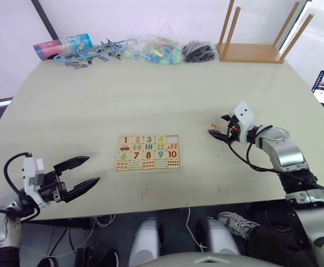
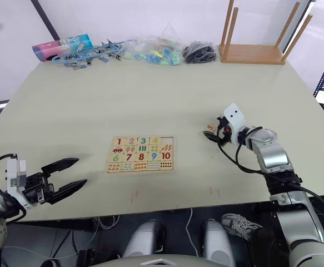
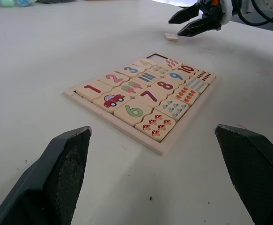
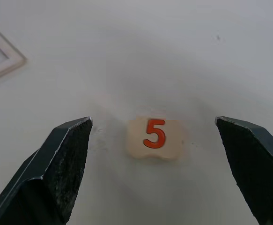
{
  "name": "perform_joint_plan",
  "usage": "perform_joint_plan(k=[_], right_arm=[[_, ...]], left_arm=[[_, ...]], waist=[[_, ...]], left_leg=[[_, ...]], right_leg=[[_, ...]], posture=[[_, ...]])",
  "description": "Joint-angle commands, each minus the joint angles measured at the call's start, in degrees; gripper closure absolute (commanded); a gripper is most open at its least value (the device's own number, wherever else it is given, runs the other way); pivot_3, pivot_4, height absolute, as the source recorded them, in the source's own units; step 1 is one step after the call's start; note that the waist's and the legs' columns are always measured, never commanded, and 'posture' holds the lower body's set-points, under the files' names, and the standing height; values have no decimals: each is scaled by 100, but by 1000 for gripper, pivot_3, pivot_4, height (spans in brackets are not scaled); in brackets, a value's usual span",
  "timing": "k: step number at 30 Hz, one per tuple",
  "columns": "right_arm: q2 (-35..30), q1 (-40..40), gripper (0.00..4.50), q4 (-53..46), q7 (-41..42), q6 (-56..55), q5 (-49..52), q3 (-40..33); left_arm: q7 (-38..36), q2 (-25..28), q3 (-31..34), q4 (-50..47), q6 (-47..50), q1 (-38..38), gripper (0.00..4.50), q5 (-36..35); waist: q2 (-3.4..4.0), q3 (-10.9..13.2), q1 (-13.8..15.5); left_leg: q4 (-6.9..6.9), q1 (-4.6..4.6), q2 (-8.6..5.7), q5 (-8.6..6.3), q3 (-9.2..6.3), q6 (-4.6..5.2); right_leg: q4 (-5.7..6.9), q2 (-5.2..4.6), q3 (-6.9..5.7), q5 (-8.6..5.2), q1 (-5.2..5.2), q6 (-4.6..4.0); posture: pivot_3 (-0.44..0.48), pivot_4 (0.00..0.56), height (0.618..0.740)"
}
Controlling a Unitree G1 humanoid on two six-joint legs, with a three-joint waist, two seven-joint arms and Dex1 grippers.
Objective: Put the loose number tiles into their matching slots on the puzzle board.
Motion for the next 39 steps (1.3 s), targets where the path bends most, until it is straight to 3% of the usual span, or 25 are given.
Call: perform_joint_plan(k=[1, 8, 10, 11, 15, 24, 29, 33, 39], right_arm=[[33, -202, 101, 107, -170, 257, -154, 43], [204, -189, 101, 112, -337, 534, -244, 80], [234, -174, 1104, 105, -369, 506, -265, 88], [247, -166, 1290, 94, -370, 512, -266, 86], [274, -121, 2973, 48, -376, 579, -230, 47], [396, 416, 3007, -955, -870, 1146, -117, -112], [650, 1122, 3007, -2429, -1481, 2187, 60, -316], [1267, 1941, 3007, -4082, -2400, 3397, 131, -557], [1854, 2490, 3007, -5120, -3222, 4108, 38, -636]], left_arm=[[-50, 40, 127, -134, -112, 10, 0, -125], [-122, 66, 141, -51, -159, -3, 0, -127], [-124, 66, 125, -53, -159, -14, 0, -126], [-127, 65, 120, -50, -161, -20, 0, -124], [-148, 62, 108, -22, -170, -36, 0, -112], [-191, 58, 109, 25, -198, -35, 0, -105], [-217, 56, 120, 13, -199, 12, 0, -123], [-263, 86, 93, 115, -215, -60, 0, -96], [-357, 127, 33, 295, -230, -232, 0, -45]], waist=[[1, 1, -5], [-3, -3, -19], [-2, -3, -29], [-1, -3, -28], [4, 0, -19], [4, 0, -3], [6, 1, 2], [7, 1, 10], [18, 8, 4]], left_leg=[[0, 1, 1, 0, 0, 0], [0, 4, 1, 0, 0, 0], [1, 9, 3, 0, -2, 0], [1, 10, 4, 0, -3, 0], [2, 10, 4, 1, -6, -1], [0, 4, 4, 1, -6, -1], [-2, 1, 5, 0, -13, -1], [-7, 0, 7, -1, -25, -1], [-2, 0, 8, 0, -29, -1]], right_leg=[[0, 0, 0, 0, 0, 0], [1, 0, 0, 0, 3, 0], [2, 1, 0, 1, 6, 1], [3, 2, 0, 1, 6, 1], [4, 1, 0, 2, 6, -1], [2, 1, -4, 1, 6, -3], [-2, -2, -5, 0, 4, -3], [-1, -2, -9, -1, -5, -4], [0, -4, -2, 0, -10, 0]], posture=[[0, 150, 737], [0, 150, 737], [0, 150, 737], [0, 150, 737], [0, 150, 737], [0, 150, 737], [0, 150, 737], [0, 150, 737], [0, 150, 737]])
